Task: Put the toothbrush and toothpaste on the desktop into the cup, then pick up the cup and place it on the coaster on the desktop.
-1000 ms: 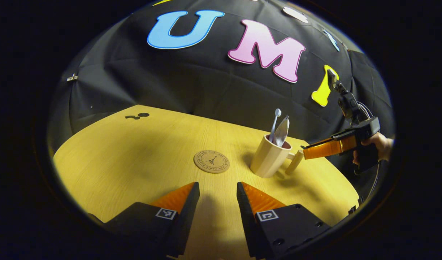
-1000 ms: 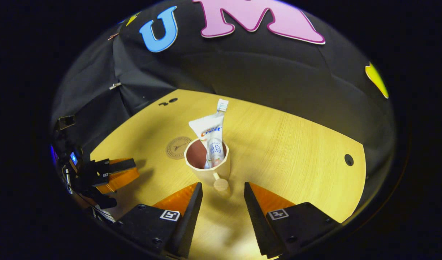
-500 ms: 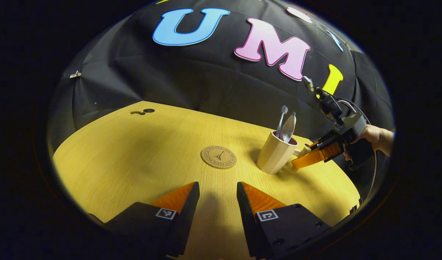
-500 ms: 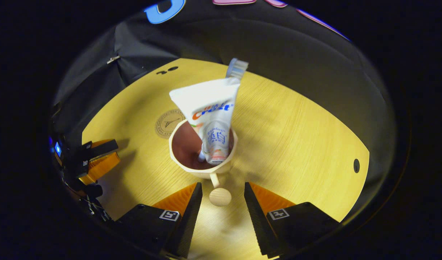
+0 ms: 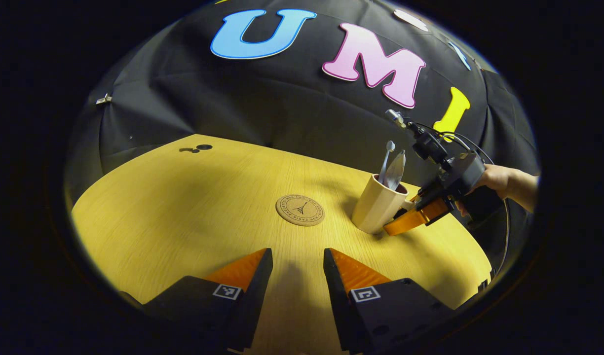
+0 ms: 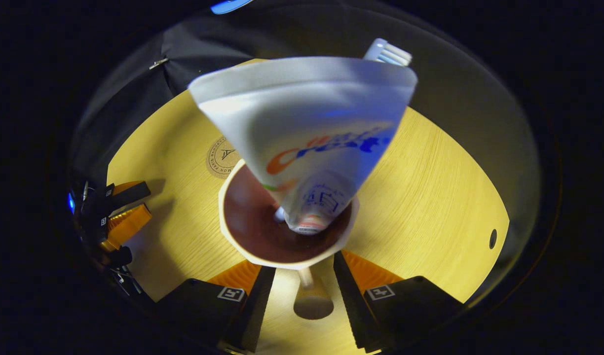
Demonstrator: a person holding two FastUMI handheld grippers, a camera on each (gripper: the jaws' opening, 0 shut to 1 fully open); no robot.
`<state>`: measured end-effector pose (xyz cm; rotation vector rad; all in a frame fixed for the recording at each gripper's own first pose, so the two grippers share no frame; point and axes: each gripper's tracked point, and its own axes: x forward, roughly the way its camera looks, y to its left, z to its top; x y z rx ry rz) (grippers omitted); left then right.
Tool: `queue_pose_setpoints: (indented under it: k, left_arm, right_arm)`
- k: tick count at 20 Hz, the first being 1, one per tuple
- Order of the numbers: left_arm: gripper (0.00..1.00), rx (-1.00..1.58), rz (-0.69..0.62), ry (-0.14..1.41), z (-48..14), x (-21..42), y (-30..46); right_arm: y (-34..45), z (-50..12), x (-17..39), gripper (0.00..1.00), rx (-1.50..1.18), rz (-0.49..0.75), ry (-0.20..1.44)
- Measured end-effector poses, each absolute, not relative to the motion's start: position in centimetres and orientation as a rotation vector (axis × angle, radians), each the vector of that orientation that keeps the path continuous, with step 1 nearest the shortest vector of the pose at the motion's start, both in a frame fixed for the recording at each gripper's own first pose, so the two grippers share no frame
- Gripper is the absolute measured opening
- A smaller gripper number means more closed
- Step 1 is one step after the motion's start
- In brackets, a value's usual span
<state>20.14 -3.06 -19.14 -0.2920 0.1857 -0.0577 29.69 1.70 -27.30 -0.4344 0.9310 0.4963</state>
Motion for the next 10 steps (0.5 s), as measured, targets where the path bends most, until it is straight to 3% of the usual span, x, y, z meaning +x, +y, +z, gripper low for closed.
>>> queue_pose_setpoints:
  k: [4, 7, 10]
  left_arm:
    - [0.66, -0.278, -0.045, 0.182, -19.1, 20.3, -2.4]
    - [0.66, -0.285, -0.035, 0.184, -19.2, 20.3, -2.0]
    - [0.66, -0.293, -0.029, 0.191, -19.4, 20.4, -1.7]
  right_arm:
    - [2.2, -28.0, 29.8, 0.55, -0.436, 0.498, 0.979]
    - [2.2, -28.2, 30.3, 0.34, -0.442, 0.478, 0.988]
    - [2.2, -28.0, 30.3, 0.33, -0.466, 0.486, 0.978]
